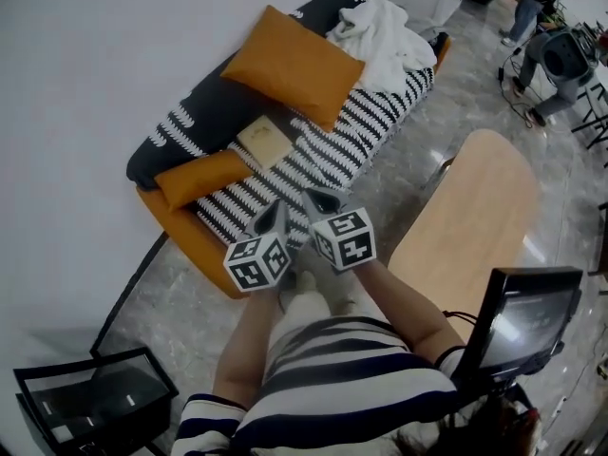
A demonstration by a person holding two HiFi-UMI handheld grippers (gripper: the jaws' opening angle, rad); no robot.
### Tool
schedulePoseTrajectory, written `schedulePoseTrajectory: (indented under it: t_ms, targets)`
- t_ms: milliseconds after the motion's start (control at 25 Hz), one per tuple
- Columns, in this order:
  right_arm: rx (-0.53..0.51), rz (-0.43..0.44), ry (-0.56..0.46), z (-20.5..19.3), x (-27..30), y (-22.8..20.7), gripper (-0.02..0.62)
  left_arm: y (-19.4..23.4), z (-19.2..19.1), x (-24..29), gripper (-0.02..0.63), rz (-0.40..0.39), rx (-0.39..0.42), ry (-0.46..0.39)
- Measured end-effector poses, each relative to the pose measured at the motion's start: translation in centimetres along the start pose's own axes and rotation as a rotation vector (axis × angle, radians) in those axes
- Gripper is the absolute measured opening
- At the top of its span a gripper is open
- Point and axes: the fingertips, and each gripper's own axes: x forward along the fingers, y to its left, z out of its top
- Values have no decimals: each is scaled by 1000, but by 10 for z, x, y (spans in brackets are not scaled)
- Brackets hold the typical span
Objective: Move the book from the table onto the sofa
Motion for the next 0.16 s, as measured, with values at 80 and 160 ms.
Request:
schedulePoseTrajectory:
  t_ms: [80,160]
  targets:
    - [-1,-7,4,-8,-14,-2,0,-15,-11,-6,3,-10,9,8]
    - [3,-10,10,-18,-28,-3,0,-24,-22,-13,2,-8,12,13]
